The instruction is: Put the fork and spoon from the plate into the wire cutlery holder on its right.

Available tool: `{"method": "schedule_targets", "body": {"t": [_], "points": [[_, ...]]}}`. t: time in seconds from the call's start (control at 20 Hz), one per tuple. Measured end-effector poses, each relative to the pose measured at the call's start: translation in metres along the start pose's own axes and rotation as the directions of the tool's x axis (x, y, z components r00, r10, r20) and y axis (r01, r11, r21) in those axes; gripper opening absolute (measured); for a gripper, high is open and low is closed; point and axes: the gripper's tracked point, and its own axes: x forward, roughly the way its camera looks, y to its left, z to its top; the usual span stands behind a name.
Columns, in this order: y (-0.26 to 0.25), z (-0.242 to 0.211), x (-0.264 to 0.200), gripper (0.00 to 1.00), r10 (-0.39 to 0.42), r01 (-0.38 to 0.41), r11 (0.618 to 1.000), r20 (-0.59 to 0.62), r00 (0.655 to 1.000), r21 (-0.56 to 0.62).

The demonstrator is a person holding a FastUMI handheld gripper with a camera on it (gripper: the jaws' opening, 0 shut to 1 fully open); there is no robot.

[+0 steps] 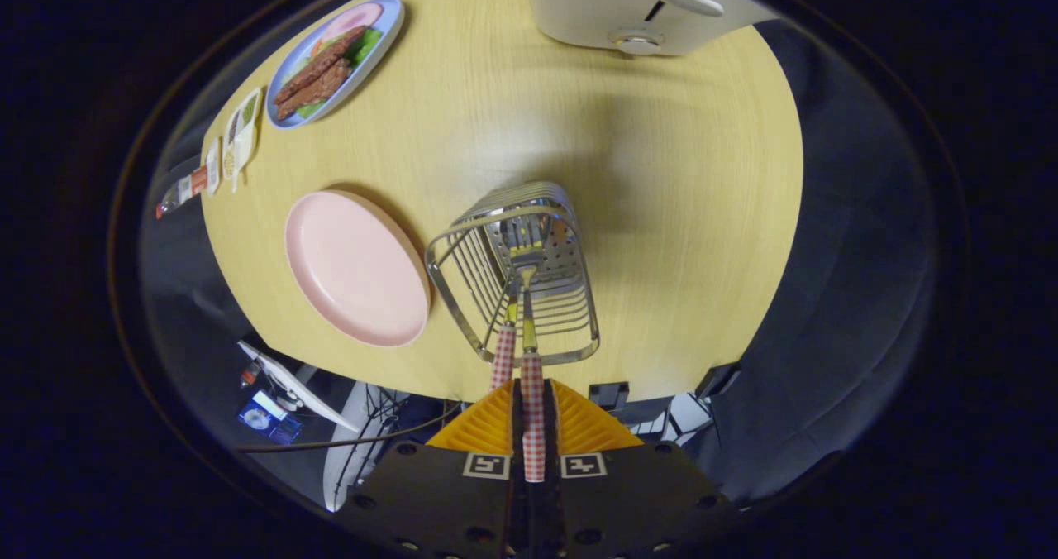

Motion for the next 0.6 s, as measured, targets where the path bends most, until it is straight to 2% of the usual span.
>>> {"method": "schedule_targets", "body": {"t": [0.05, 0.1, 0.25, 0.4, 0.6], "points": [[0.001, 0.002, -0.001, 0.11, 0.003, -0.003, 1.000, 0.010, 1.000, 0.001], [0.000, 0.003, -0.004, 0.23, 0.003, -0.003, 1.000, 0.023, 1.000, -0.001], [-0.004, 0.009, -0.009, 0.38, 0.002, -0.002, 1.000, 0.084, 0.996, -0.002], [-0.005, 0.011, -0.021, 0.62, 0.001, 0.003, 1.000, 0.171, 0.985, -0.026], [0.003, 0.012, -0.048, 0.84, 0.026, 0.006, 0.996, 0.360, 0.933, -0.087]]}}
